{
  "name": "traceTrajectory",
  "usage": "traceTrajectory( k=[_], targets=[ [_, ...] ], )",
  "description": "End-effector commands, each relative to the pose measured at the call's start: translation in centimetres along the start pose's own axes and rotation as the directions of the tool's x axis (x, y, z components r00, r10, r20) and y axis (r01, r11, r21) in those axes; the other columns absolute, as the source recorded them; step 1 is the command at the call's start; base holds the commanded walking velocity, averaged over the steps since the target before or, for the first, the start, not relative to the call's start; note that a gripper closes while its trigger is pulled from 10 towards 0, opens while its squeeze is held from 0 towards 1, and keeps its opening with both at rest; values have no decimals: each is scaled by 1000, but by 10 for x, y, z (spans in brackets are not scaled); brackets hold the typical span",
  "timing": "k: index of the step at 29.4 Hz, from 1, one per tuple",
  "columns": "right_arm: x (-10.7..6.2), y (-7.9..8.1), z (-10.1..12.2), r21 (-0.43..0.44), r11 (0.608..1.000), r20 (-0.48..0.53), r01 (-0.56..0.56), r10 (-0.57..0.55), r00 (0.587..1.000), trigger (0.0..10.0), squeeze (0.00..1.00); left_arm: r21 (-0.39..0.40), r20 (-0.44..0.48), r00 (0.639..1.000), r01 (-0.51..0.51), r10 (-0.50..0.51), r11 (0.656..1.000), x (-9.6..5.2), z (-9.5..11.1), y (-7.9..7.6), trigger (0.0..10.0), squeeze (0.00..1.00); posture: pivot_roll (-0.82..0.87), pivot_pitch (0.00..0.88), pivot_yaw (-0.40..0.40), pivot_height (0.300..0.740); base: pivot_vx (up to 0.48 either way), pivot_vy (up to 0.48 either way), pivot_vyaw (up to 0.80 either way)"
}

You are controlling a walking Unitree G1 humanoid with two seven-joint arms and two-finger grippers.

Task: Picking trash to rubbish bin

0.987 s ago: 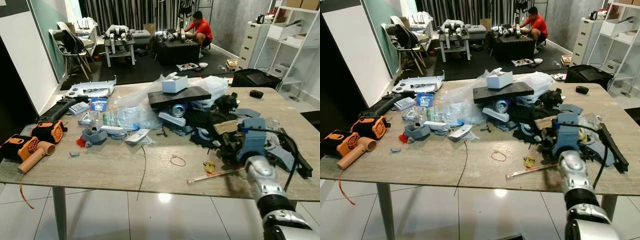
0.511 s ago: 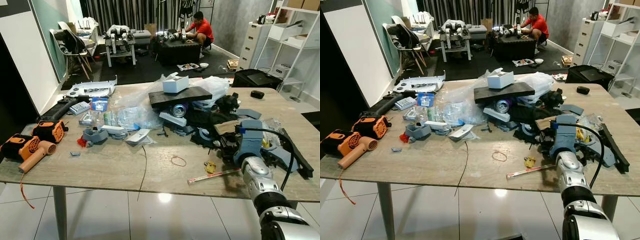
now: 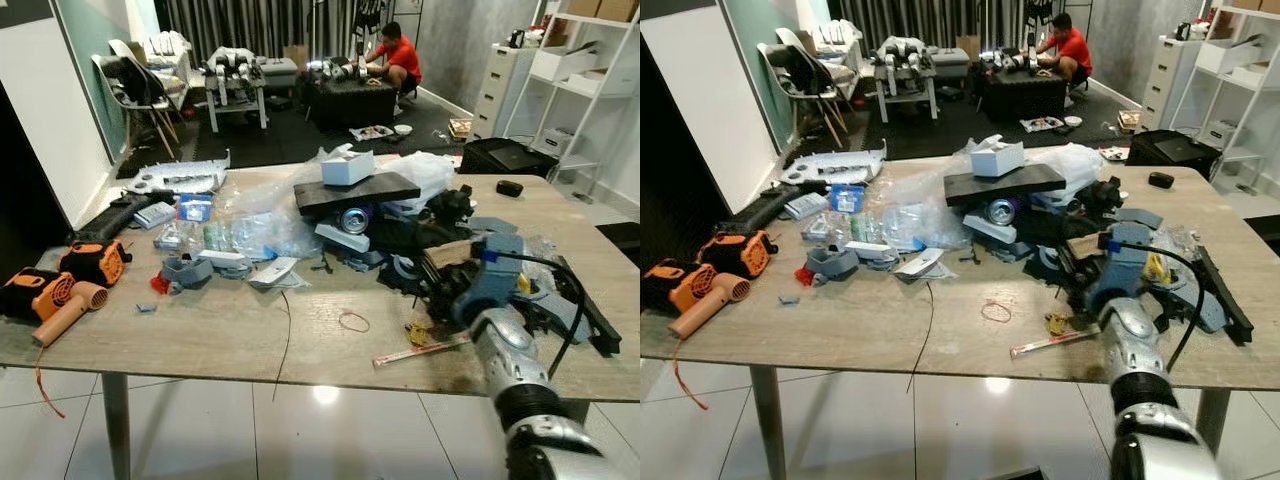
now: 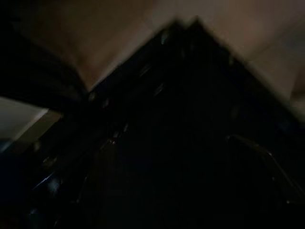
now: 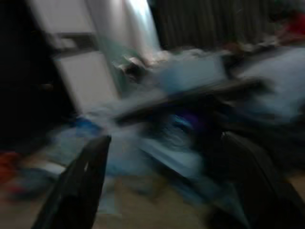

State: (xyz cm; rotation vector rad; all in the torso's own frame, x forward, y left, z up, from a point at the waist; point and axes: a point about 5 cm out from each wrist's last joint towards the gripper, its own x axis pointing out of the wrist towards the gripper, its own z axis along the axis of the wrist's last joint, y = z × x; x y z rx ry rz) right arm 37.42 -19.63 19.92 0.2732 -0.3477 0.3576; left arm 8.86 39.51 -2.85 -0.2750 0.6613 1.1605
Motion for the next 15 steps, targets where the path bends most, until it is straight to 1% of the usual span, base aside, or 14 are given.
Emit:
traceTrajectory(
  k=[1, 3, 4, 5, 6, 7, 8, 9, 10, 11, 12, 13, 14, 15],
  targets=[
    [-2, 5, 4, 45, 996, 39, -73, 71, 997, 10000, 0, -37, 59, 998, -18, 20, 999, 3, 17, 9, 10000, 0, -9, 109, 26, 740, 0, 0, 0],
    [-2, 27, 6, 136, 962, 69, -238, 231, 971, 10000, 0, -123, 150, 989, 11, 8, 992, 5, 42, 5, 10000, 0, -7, 108, 26, 740, 0, 0, 0],
    [-11, 47, 1, 182, 893, 47, -412, 410, 911, 10000, 0, -162, 200, 979, 54, -20, 985, 6, 56, 0, 10000, 0, -7, 108, 26, 740, 0, 0, 0],
    [-11, 47, 1, 182, 893, 47, -412, 410, 911, 10000, 0, -162, 200, 979, 54, -20, 985, 6, 56, 0, 10000, 0, -7, 108, 26, 740, 0, 0, 0],
    [-24, 68, -7, 226, 791, 8, -568, 582, 813, 10000, 0, -186, 244, 969, 97, -50, 978, 6, 68, -6, 10000, 0, -5, 106, 25, 740, 0, 0, 0],
    [-45, 86, -21, 285, 664, -62, -691, 732, 678, 10000, 0, -202, 295, 951, 158, -94, 967, 5, 81, -15, 10000, 0, -3, 106, 22, 740, 0, 0, 0],
    [-61, 97, -31, 341, 566, -92, -751, 815, 573, 10000, 0, -211, 330, 936, 198, -121, 957, 3, 90, -20, 10000, 0, -5, 107, 21, 740, 0, 0, 0],
    [-61, 97, -31, 341, 566, -92, -751, 815, 573, 10000, 0, -211, 330, 936, 198, -121, 957, 3, 90, -20, 10000, 0, -5, 107, 21, 740, 0, 0, 0],
    [-71, 102, -40, 382, 528, -120, -758, 842, 526, 10000, 0, -228, 379, 912, 259, -160, 939, 2, 101, -27, 10000, 0, -5, 107, 21, 740, 0, 0, 0],
    [-78, 105, -46, 414, 502, -140, -759, 859, 492, 10000, 0, -238, 436, 877, 326, -200, 915, -1, 113, -34, 10000, 0, -10, 108, 21, 740, 0, 0, 0],
    [-78, 105, -46, 414, 502, -140, -759, 859, 492, 10000, 0, -238, 436, 877, 326, -200, 915, -1, 113, -34, 10000, 0, -10, 108, 21, 740, 0, 0, 0],
    [-81, 106, -49, 423, 505, -145, -752, 857, 494, 10000, 0, -247, 499, 830, 413, -251, 877, -5, 127, -42, 10000, 0, -14, 109, 20, 740, 0, 0, 0],
    [-80, 105, -51, 411, 537, -152, -737, 837, 525, 10000, 0, -242, 559, 772, 502, -303, 831, -10, 140, -50, 10000, 0, -14, 109, 20, 740, 0, 0, 0],
    [-76, 101, -52, 380, 590, -166, -713, 801, 575, 10000, 0, -234, 621, 693, 609, -366, 758, -16, 154, -58, 10000, 0, -17, 110, 23, 740, 0, 0, 0]
  ],
)
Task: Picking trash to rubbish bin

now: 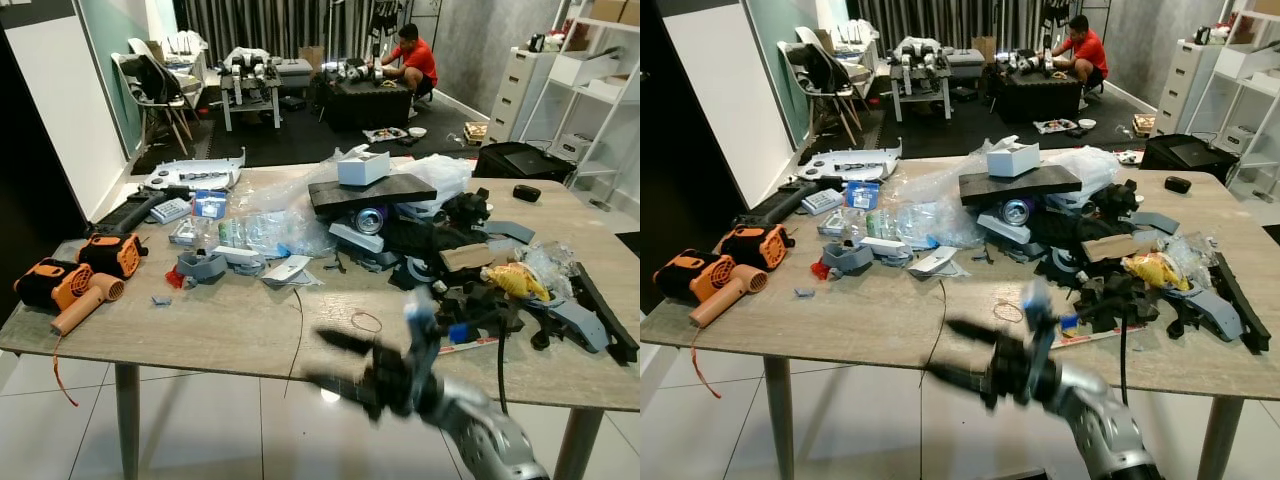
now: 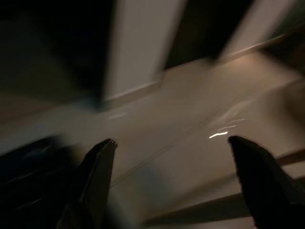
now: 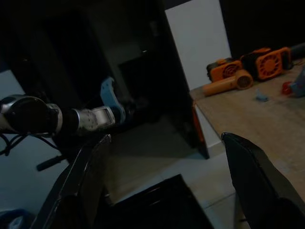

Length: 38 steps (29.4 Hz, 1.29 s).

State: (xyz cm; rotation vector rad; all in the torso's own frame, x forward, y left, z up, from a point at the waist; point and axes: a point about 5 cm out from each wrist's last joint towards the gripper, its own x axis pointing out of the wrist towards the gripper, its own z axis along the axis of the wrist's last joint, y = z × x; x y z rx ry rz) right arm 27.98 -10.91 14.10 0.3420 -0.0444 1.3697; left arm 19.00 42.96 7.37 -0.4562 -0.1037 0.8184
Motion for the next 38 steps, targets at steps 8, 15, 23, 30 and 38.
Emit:
traceTrajectory(
  k=[8, 15, 23, 30, 38],
  targets=[
    [-15, -8, 8, -25, 982, 30, 190, -189, 981, 10000, 0, -94, 297, 514, 855, -805, 511, -9, 80, -78, 10000, 0, -25, 108, 32, 740, 0, 0, 0],
    [-17, -14, 4, -38, 961, 33, 273, -272, 962, 10000, 0, -9, 360, 151, 987, -921, 159, -42, 115, -103, 10000, 0, -25, 108, 32, 740, 0, 0, 0],
    [-32, -47, 16, -69, 823, 95, 564, -558, 825, 10000, 0, -87, -37, -238, 968, -971, -234, -88, 72, -157, 10000, 0, -25, 113, 29, 740, 0, 0, 0],
    [-58, -70, 44, -120, 592, 229, 797, -765, 602, 10000, 0, -98, -307, -367, 930, -878, -354, -116, 22, -204, 10000, 0, -44, 119, 22, 740, 0, 0, 0],
    [-82, -78, 79, -290, 340, 320, 894, -846, 426, 10000, 0, -52, -354, -361, 929, -863, -367, -122, 15, -216, 10000, 0, -54, 114, 20, 740, 0, 0, 0]
  ],
)
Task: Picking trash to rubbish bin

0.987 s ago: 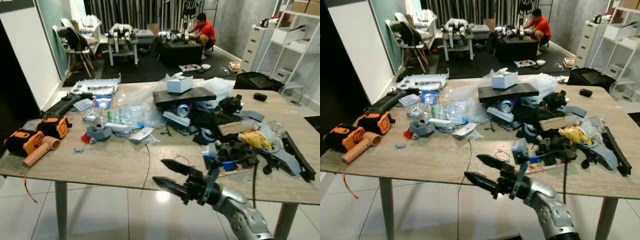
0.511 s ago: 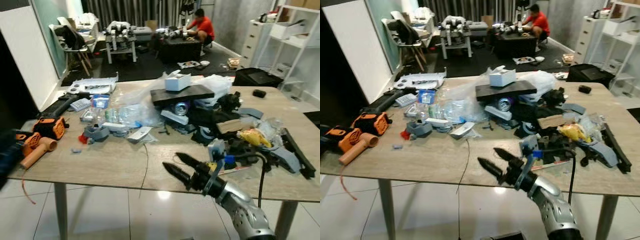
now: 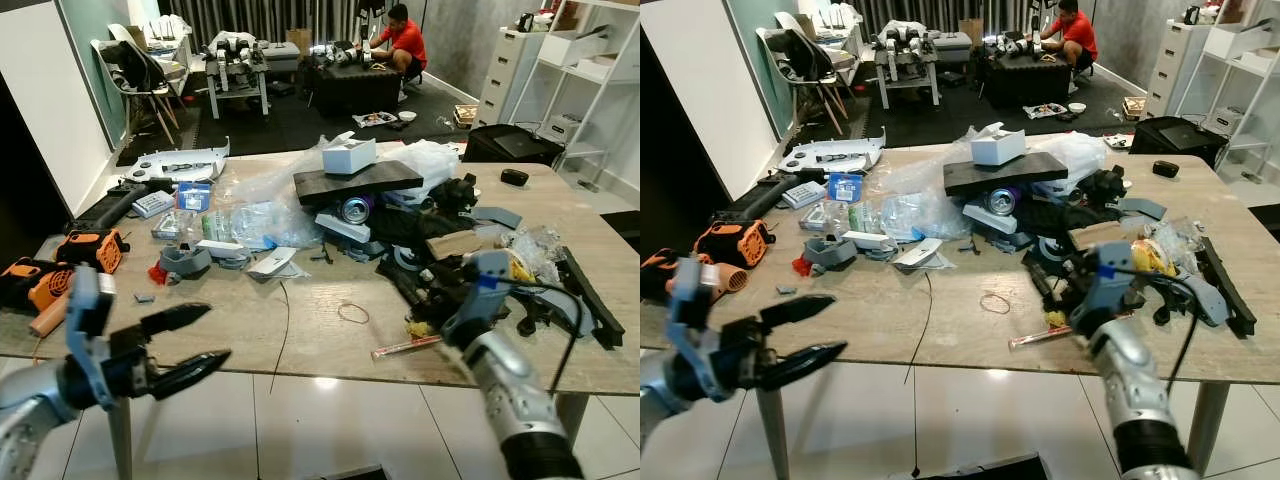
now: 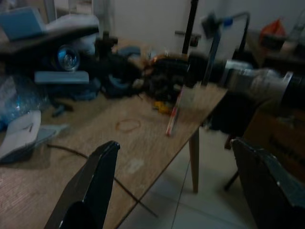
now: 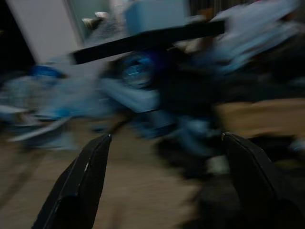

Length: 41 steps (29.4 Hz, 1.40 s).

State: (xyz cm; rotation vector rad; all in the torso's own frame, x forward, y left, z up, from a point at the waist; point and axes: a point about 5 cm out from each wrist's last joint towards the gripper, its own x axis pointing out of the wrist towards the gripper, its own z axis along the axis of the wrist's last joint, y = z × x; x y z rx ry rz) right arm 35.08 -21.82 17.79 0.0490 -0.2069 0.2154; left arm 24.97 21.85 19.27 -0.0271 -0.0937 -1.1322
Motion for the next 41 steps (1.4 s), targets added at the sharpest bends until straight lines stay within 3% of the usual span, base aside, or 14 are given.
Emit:
traceTrajectory(
  k=[1, 4, 10, 14, 19, 29, 35, 40, 41],
  targets=[
    [1, -6, 9, -67, 997, 19, 43, -42, 999, 10000, 0, 15, -11, 1000, -19, 19, 1000, 0, -2, 1, 10000, 0, -54, 114, 20, 740, 0, 0, 0],
    [2, -20, 24, -163, 978, 47, 130, -124, 991, 10000, 0, 38, -30, 999, -23, 25, 999, 2, -2, 1, 10000, 0, -55, 115, 19, 740, 0, 0, 0],
    [4, -27, 24, -241, 955, 18, 173, -174, 985, 10000, 0, 54, -46, 999, -26, 29, 998, 7, -3, 1, 10000, 0, -62, 115, 23, 740, 0, 0, 0],
    [6, -25, 7, -209, 958, -38, 194, -206, 978, 10000, 0, 98, -35, 999, 11, -8, 995, 20, 6, -2, 10000, 0, -61, 120, 28, 740, 0, 0, 0],
    [10, -24, 1, -230, 942, -70, 243, -265, 962, 10000, 0, 134, -13, 995, 100, -99, 986, 30, 21, -12, 10000, 0, -57, 123, 27, 740, 0, 0, 0],
    [9, -31, -9, -257, 900, -120, 352, -391, 913, 10000, 0, 139, -99, 993, 72, -59, 988, 30, 10, -10, 10000, 0, -51, 134, 33, 740, 0, 0, 0],
    [9, -30, -14, -220, 904, -157, 365, -403, 902, 10000, 0, 144, -127, 992, 36, -17, 989, 30, 3, -6, 10000, 0, -59, 137, 32, 740, 0, 0, 0],
    [13, -20, -24, -61, 939, -238, 339, -344, 908, 10000, 0, 173, -134, 990, -14, 38, 985, 30, 2, 1, 10000, 0, -59, 137, 32, 740, 0, 0, 0],
    [13, -20, -24, -61, 939, -238, 339, -344, 908, 10000, 0, 173, -134, 990, -14, 38, 985, 30, 2, 1, 10000, 0, -59, 137, 32, 740, 0, 0, 0]
  ],
)
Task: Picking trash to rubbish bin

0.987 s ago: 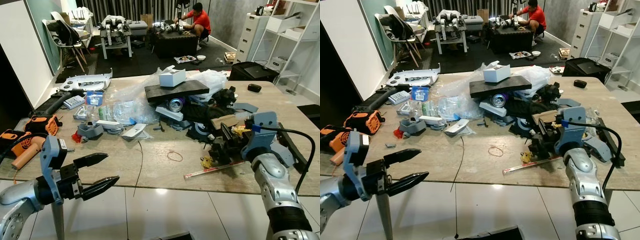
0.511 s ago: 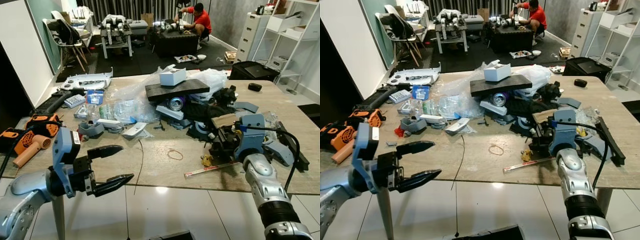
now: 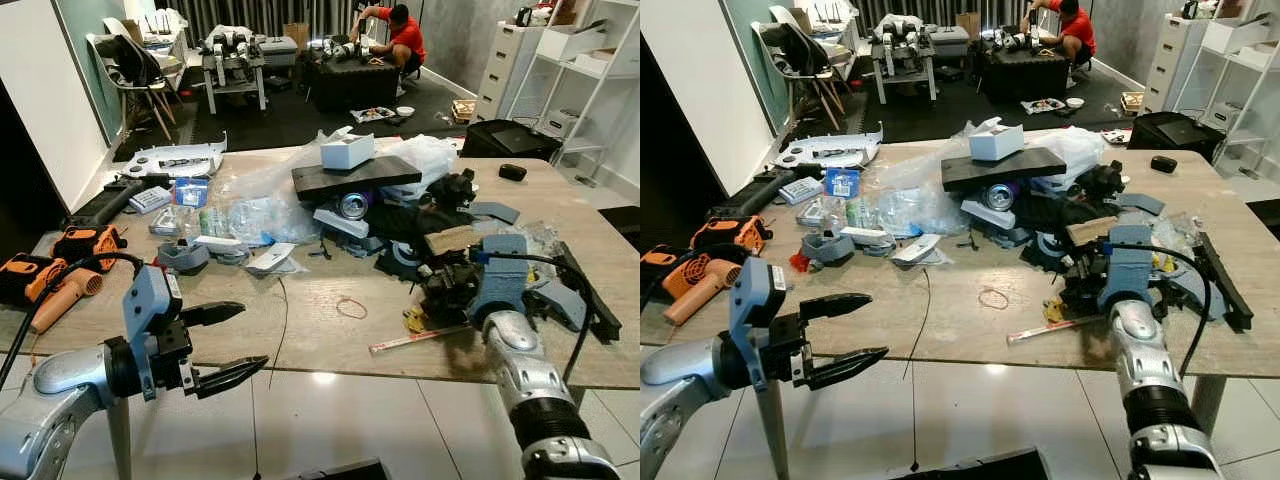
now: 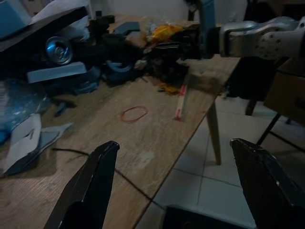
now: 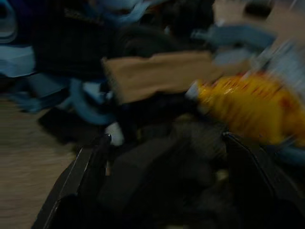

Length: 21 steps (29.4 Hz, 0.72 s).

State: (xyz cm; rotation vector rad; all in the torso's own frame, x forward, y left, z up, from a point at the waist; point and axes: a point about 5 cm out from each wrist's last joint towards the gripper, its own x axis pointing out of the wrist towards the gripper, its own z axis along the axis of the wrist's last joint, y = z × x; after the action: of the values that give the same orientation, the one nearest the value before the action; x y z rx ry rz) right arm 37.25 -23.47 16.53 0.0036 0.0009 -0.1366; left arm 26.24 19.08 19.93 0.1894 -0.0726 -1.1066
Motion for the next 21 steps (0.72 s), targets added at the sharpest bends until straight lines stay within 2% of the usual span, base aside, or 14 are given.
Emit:
traceTrajectory(
  k=[1, 2, 3, 4, 16, 21],
  targets=[
    [0, 2, -9, 42, 999, -54, -10, 12, 998, 10000, 0, 12, -11, 1000, -20, 20, 1000, -1, -2, 2, 10000, 0, -59, 137, 32, 740, 0, 0, 0],
    [0, 2, -10, 56, 998, -66, -11, 14, 998, 3059, 0, 15, -12, 1000, -29, 29, 999, -2, -2, 3, 10000, 0, -59, 137, 32, 740, 0, 0, 0],
    [0, 2, -10, 60, 998, -71, -8, 13, 997, 3059, 0, 15, -12, 999, -30, 30, 999, -2, -2, 3, 10000, 0, -59, 137, 32, 740, 0, 0, 0],
    [0, 2, -11, 63, 998, -81, -13, 19, 997, 0, 0, 18, -13, 999, -31, 31, 999, -2, -2, 3, 10000, 0, -57, 137, 31, 740, 0, 0, 0],
    [-1, 1, -14, 65, 998, -119, -25, 33, 992, 0, 0, 24, -11, 999, -33, 34, 999, 0, -2, 4, 10000, 0, -60, 134, 32, 740, 0, 0, 0],
    [-1, 2, -10, 63, 997, -102, -53, 59, 993, 0, 0, 13, 13, 999, -47, 47, 999, 1, -1, 5, 10000, 0, -61, 131, 31, 740, 0, 0, 0]
  ],
)
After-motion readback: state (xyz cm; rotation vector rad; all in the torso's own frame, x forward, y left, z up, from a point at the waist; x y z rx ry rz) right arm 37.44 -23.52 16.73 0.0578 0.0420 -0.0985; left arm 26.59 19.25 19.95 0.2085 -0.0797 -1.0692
